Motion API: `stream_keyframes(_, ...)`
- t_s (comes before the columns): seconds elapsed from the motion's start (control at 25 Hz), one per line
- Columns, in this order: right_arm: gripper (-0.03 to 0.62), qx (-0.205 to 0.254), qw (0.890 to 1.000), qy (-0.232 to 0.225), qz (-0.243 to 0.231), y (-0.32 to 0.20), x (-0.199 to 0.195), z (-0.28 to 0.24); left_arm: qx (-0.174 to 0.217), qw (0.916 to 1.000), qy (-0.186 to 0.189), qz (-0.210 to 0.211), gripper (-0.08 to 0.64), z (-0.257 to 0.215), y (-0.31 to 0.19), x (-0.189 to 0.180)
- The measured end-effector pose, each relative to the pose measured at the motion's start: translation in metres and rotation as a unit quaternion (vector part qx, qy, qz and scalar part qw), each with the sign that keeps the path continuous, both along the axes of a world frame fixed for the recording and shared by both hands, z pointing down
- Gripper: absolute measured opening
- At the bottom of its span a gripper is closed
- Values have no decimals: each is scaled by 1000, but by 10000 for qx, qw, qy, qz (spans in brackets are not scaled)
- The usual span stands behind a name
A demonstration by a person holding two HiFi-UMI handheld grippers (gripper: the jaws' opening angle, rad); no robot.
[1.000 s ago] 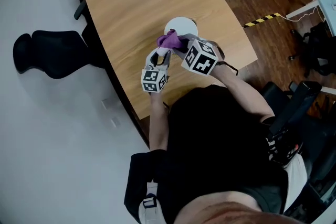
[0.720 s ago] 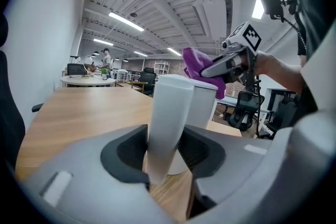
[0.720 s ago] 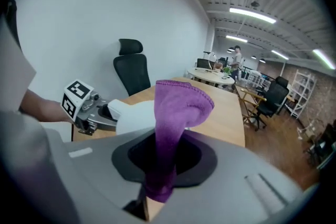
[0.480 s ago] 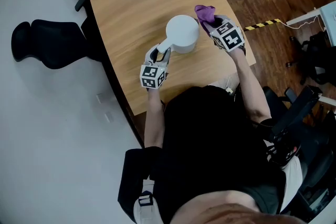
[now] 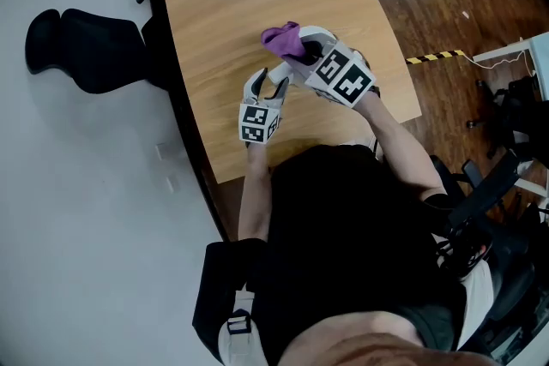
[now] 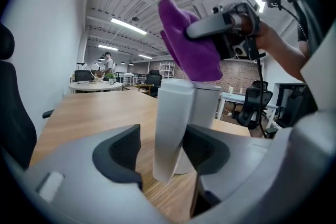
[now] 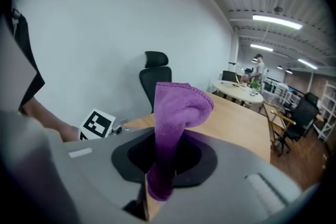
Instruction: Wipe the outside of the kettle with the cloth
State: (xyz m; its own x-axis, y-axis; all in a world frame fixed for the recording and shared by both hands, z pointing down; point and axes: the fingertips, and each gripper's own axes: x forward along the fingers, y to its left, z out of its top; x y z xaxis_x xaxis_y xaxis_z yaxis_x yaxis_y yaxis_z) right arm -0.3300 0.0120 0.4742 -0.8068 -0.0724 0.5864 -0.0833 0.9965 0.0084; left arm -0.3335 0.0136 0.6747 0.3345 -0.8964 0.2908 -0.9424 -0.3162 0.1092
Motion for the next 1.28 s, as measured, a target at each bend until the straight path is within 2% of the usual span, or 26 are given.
stream_keyframes(0.08, 58, 176, 9983, 339, -446, 23, -21, 17, 33, 9999, -111, -53, 143, -2, 3, 0)
stream_keyframes(0.16, 57, 356, 9942, 763, -668, 29, -31, 44, 49, 9997, -230, -65, 138, -3, 6, 1)
stream_keyframes(0.24, 58, 459, 9911, 1044, -689, 23, -32, 68, 50, 9994, -333, -24, 112, -3, 7, 4)
stream_keyframes(0.32, 58, 481, 9910, 1103, -593, 13, -29, 77, 59, 9993, -367, 44, 76, -2, 8, 8)
stream_keyframes(0.48, 58, 382, 9943, 975, -217, -13, -9, 75, 84, 9993, -341, 93, 63, 0, 8, 10)
stream_keyframes(0.64, 57, 120, 9965, 701, 429, -53, 21, 73, 82, 9994, -324, 93, 63, 2, 8, 8)
stream_keyframes(0.76, 57, 15, 9941, 513, 958, -89, 46, 73, 72, 9994, -309, 105, 63, 2, 6, 7)
stream_keyframes(0.88, 57, 28, 9880, 569, 1439, -118, 71, 76, 64, 9995, -306, 106, 63, 2, 6, 6)
stream_keyframes(1.0, 57, 63, 9854, 499, 1624, -122, 76, 63, 41, 9993, -354, 112, 63, 7, 8, 3)
stream_keyframes(1.12, 58, 83, 9932, 217, 1142, -90, 41, 31, 39, 9992, -376, 120, 63, 8, 7, 2)
stream_keyframes(1.2, 58, 71, 9986, 79, 525, -53, 5, 19, 45, 9993, -368, 106, 63, 9, 8, 2)
stream_keyframes(1.28, 58, 147, 9996, 186, -120, -17, -25, 27, 51, 9993, -369, 81, 63, 11, 9, 3)
